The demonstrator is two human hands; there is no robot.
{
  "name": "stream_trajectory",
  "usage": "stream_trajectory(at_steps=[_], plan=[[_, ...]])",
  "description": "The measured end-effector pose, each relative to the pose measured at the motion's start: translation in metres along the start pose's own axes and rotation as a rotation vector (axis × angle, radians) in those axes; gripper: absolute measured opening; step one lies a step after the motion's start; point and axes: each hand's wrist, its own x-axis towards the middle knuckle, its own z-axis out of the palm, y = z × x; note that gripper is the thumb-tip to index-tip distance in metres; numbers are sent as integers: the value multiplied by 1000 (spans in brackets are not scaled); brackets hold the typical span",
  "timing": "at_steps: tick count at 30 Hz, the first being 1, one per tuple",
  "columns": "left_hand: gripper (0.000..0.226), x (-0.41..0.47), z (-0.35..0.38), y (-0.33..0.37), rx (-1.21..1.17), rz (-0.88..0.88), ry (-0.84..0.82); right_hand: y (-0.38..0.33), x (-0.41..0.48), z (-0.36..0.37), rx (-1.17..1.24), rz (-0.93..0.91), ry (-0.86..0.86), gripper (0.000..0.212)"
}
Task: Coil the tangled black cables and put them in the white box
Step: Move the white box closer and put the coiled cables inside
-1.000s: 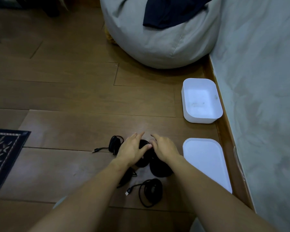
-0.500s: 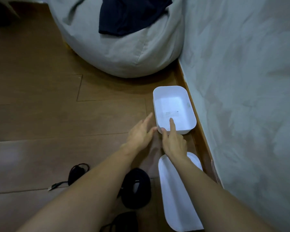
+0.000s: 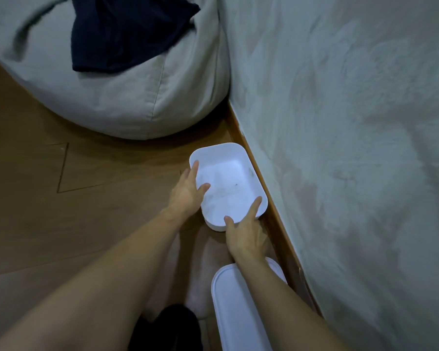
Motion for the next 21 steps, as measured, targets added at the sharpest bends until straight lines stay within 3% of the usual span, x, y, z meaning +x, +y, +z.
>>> stream_trajectory(at_steps=[9,13,16,21], plan=[[99,25,-17,-30,-67,-127,-14,1,13,-2,121,43,11,103],[98,13,-35,-60,-142,-126,5,0,20,-2,191,5,-37,98],[102,-8,-54,-82,-144,-203,45,0,21,-3,190,-92,-63,88],[78,-80,-88,-118,-159,-176,66,-7,9,5,210,-251,-97,52]])
